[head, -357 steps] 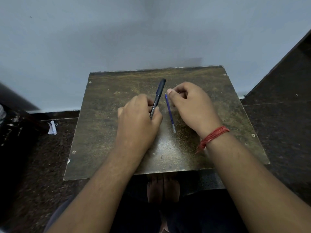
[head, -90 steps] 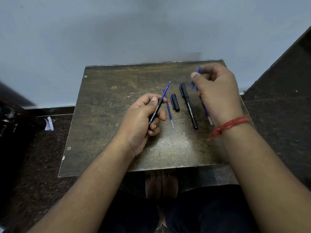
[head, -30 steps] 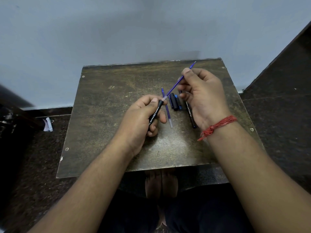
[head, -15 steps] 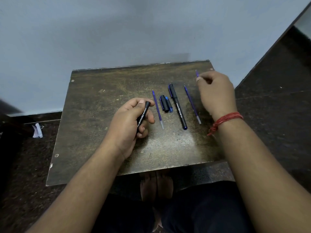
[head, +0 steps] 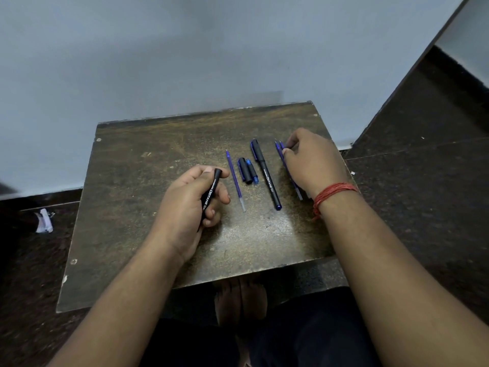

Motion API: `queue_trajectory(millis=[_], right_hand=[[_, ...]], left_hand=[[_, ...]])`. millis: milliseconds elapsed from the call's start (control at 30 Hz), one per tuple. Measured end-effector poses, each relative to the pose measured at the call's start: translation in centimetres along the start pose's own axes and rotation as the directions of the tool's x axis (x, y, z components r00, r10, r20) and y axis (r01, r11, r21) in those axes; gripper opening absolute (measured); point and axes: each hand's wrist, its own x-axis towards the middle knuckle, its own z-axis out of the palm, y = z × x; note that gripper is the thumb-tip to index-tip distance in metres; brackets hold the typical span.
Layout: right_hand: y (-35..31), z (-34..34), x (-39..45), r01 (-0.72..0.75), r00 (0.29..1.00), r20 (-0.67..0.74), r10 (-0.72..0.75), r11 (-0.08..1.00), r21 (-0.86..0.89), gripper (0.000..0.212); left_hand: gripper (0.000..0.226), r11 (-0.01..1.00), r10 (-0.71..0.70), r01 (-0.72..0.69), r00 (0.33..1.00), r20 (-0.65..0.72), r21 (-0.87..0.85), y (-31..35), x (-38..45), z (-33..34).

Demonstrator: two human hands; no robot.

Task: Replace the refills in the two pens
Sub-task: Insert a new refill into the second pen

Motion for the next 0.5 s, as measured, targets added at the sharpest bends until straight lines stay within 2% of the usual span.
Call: queue_trajectory(millis=[367, 500], right_hand=[[-0.1, -0.1, 0.0, -0.005, 1.000, 0.022, 0.005, 1.000, 0.000, 0.013], [-1.4, -0.5, -0.5, 0.083, 0.993, -0.088, -0.081, 0.996, 0.029, 0.015]], left_hand=[[0.022, 1.000, -0.009, 0.009, 1.000, -0.017, -0.014, 0.0, 0.0, 0.1], [0.022, 0.999, -0.007, 0.005, 0.999, -0.052, -0.045, 0.1, 0.1, 0.2]])
